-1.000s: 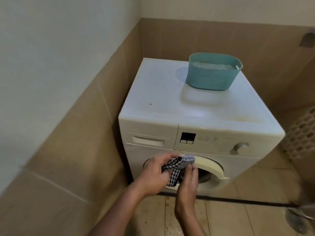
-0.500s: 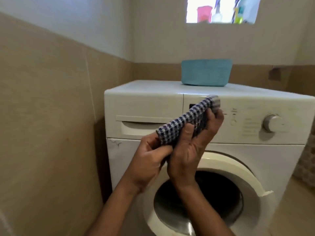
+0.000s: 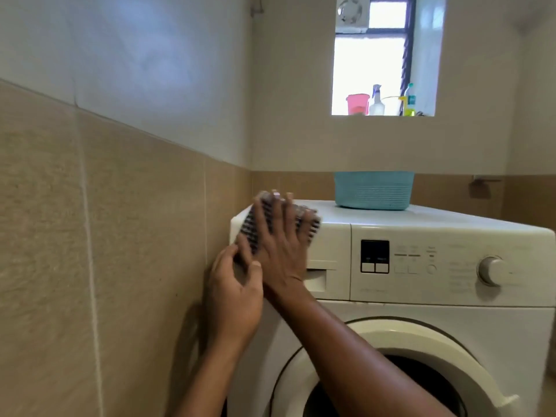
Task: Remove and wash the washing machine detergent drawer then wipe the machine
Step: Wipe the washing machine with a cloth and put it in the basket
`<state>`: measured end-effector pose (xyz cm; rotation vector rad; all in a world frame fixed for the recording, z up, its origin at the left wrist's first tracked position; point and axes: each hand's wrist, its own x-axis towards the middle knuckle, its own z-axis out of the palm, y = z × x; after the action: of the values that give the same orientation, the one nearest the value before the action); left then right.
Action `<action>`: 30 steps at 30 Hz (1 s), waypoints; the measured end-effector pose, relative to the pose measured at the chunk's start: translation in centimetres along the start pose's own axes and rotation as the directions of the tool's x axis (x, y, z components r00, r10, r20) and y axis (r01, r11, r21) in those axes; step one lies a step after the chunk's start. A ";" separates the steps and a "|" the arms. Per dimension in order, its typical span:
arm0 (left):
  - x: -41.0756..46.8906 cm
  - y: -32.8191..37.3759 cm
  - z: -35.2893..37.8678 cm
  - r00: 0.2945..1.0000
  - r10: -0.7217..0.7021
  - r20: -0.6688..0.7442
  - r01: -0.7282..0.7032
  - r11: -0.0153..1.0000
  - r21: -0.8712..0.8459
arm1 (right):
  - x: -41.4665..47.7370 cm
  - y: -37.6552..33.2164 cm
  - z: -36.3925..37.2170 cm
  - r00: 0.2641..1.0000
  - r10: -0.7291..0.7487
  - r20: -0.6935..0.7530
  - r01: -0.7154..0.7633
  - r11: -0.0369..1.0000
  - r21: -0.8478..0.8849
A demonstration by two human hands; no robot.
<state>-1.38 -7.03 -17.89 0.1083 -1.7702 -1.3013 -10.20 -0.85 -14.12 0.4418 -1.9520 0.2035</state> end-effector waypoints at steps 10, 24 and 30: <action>-3.5 -3.5 1.6 0.990 0.089 -0.110 -0.077 0.991 0.105 | -9.1 2.6 1.9 0.960 -0.279 0.020 0.278 0.960 0.009; -1.9 -2.6 1.8 0.967 0.188 -0.173 -0.185 0.982 0.035 | -2.8 -1.4 1.4 0.958 -0.281 0.060 0.281 0.960 0.015; -4.1 -4.5 2.3 0.974 0.214 -0.079 -0.204 0.971 0.122 | -12.3 4.3 1.3 0.959 -0.272 0.086 0.273 0.962 -0.001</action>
<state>-2.47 -5.16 -24.05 0.0423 -1.7258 -1.0297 -8.59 5.24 -25.54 0.7144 -1.9494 -0.0054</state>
